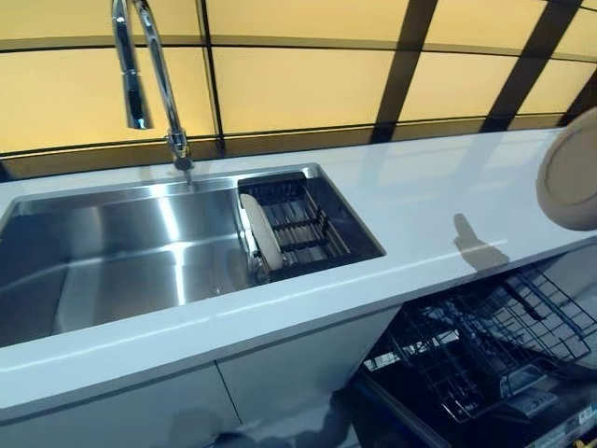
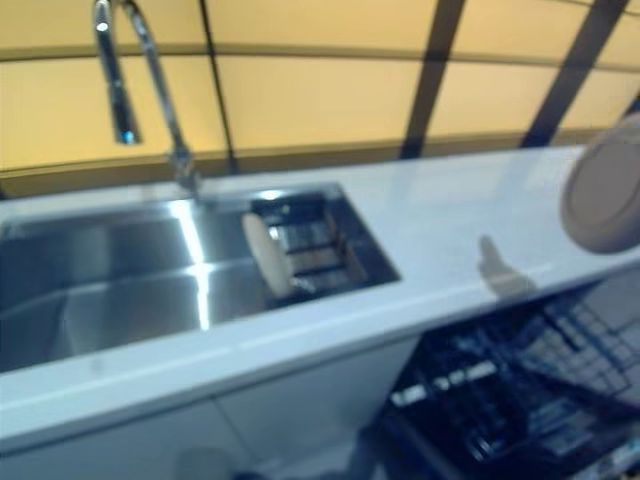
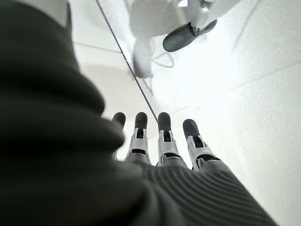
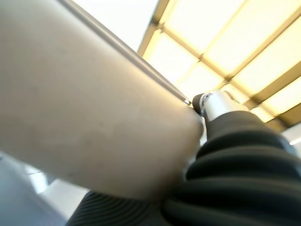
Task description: Take plates into dishwasher
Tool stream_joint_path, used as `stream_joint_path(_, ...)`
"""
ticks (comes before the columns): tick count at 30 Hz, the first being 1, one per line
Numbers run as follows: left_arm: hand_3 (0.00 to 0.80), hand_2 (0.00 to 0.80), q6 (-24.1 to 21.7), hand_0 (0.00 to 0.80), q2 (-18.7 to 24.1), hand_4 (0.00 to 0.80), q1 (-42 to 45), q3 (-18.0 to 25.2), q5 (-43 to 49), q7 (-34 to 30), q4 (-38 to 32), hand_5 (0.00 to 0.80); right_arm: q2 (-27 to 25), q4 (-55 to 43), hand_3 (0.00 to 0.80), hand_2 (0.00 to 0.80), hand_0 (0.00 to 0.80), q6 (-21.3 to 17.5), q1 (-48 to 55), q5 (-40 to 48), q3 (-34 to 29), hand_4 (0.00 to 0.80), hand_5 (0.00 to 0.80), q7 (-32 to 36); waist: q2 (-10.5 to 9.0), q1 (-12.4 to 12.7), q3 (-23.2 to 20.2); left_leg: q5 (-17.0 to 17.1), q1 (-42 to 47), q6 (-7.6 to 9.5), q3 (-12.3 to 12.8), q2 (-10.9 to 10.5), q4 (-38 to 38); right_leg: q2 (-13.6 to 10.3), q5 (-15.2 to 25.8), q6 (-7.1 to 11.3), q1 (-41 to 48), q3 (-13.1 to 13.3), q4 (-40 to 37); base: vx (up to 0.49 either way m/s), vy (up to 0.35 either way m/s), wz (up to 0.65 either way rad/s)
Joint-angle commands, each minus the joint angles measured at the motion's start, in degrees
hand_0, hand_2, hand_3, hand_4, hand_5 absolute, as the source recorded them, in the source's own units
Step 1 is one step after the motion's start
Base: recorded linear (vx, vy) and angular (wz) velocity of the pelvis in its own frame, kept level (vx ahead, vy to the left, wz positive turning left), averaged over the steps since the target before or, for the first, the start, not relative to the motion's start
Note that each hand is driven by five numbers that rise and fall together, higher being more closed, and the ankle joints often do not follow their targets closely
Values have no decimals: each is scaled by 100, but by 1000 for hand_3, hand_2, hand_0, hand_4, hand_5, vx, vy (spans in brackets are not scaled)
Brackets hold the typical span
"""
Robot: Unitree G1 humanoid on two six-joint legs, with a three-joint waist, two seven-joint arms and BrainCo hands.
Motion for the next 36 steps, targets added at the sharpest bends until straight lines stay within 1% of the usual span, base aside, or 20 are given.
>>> stream_joint_path(1, 0, 0, -103, 0, 301, 0, -134, 106, 277, -43, 344, 0, -398, 183, 800, 800, 800, -392, -22, -346, -548, 800, 800, 161, -238, -10, -24, -763, 347, 204, -64, 38, -9, -21, -303, 410, 183, 35, 14, 12, -22, -6)
stream_joint_path(3, 0, 0, -113, 0, 313, 0, -132, 126, 308, -63, 345, 0, -428, 165, 800, 800, 800, -389, 265, -368, -788, 800, 800, 283, -233, -62, -20, -773, 343, 207, -34, 42, -9, -11, -296, 412, 164, 67, 14, 14, -15, -10)
stream_joint_path(5, 0, 0, -129, 0, 316, 0, -140, 141, 284, -58, 350, 0, -419, 167, 800, 800, 800, -470, 576, -438, -1035, 800, 800, 451, -223, -118, -9, -781, 348, 212, -5, 44, -9, -1, -283, 413, 148, 101, 14, 22, -3, -15)
stream_joint_path(7, 0, 0, -127, 0, 319, 0, -169, 161, 266, -53, 336, 0, -408, 150, 800, 800, 800, -612, 891, -507, -1290, 800, 800, 667, -219, -162, 13, -785, 346, 218, 26, 51, -9, 2, -269, 420, 127, 138, 14, 20, 4, -10)
stream_joint_path(9, 0, 0, -122, 0, 313, 0, -172, 215, 301, -17, 330, 0, -307, 103, 800, 800, 800, -841, 1322, -698, -1531, 800, 800, 814, -226, -199, 28, -799, 348, 228, 57, 59, -9, 8, -251, 438, 106, 149, 14, 16, -12, -11)
stream_joint_path(10, 0, 0, -122, 0, 319, 0, -176, 214, 306, -16, 330, 0, -301, 93, 800, 800, 800, -859, 1394, -708, -1589, 800, 800, 821, -230, -193, 30, -799, 347, 229, 59, 60, -9, 9, -250, 440, 103, 151, 14, 10, -22, -10)
stream_joint_path(13, 0, 0, -124, 0, 367, 0, -188, 258, 347, -31, 324, 0, -251, 17, 800, 800, 800, -1209, 1973, -993, -1918, 800, 800, 965, -242, -226, 52, -801, 326, 246, 102, 80, -9, 26, -237, 451, 63, 187, 14, 2, -35, -10)
stream_joint_path(16, 0, 0, -116, 0, 380, 0, -212, 264, 348, -22, 319, 0, -206, -55, 800, 800, 800, -1295, 2285, -1150, -2117, 800, 800, 1020, -244, -238, 79, -800, 306, 249, 126, 94, -9, 29, -226, 460, 35, 183, 14, -17, -30, -4)
stream_joint_path(17, 0, 0, -113, 0, 386, 0, -234, 286, 374, -38, 329, 0, -153, -89, 800, 800, 800, -1387, 2501, -1375, -2221, 800, 800, 1091, -242, -253, 111, -801, 300, 247, 123, 103, -9, 33, -226, 462, 30, 164, 14, -34, -34, -1)
stream_joint_path(20, 0, 0, -121, 0, 384, 0, -232, 305, 397, -56, 341, 0, -103, -168, 800, 800, 800, -1552, 2701, -1626, -2211, 800, 800, 1171, -237, -245, 124, -785, 290, 242, 142, 107, -9, 35, -222, 454, 11, 165, 14, -13, -13, 1)
stream_joint_path(21, 0, 0, -128, 0, 375, 0, -224, 317, 421, -62, 344, 0, -96, -171, 800, 800, 800, -1646, 2727, -1783, -2183, 800, 800, 1212, -232, -249, 129, -787, 299, 240, 134, 110, -9, 36, -229, 454, 24, 150, 14, 0, 0, 0)
stream_joint_path(22, 0, 0, -131, 0, 358, 0, -220, 308, 438, -54, 342, 0, -89, -162, 800, 800, 800, -1732, 2746, -1857, -2146, 800, 800, 1240, -203, -260, 137, -847, 337, 228, 70, 120, -9, 42, -266, 487, 70, 134, 14, 0, 0, 0)
stream_joint_path(26, 0, 0, -101, 0, 363, 0, -267, 271, 473, -69, 306, 0, -23, -163, 800, 800, 800, -1976, 2734, -2141, -1922, 800, 800, 1241, -200, -219, 165, -830, 329, 228, 67, 118, -9, 30, -263, 487, 65, 101, 14, 0, 0, 0)
stream_joint_path(29, 0, 0, -90, 0, 371, 0, -306, 244, 466, -67, 278, 0, 49, -182, 800, 800, 800, -2057, 2633, -2148, -1719, 800, 800, 1189, -189, -190, 186, -831, 331, 229, 53, 110, -9, 20, -261, 494, 66, 77, 14, -14, -7, 0)
stream_joint_path(30, 0, 0, -89, 0, 380, 0, -318, 249, 464, -66, 265, 0, 78, -187, 800, 800, 800, -2051, 2561, -2132, -1636, 800, 800, 1182, -206, -164, 187, -778, 295, 243, 105, 99, -9, 11, -235, 465, 25, 77, 14, -42, -18, 1)
stream_joint_path(36, 0, 0, -98, 0, 375, 0, -368, 249, 455, -57, 235, 0, 362, -178, 800, 800, 800, -2075, 2361, -2074, -1318, 800, 800, 1170, -176, -112, 236, -780, 291, 251, 59, 82, -9, -8, -242, 466, 34, 21, 14, -7, -3, 0)
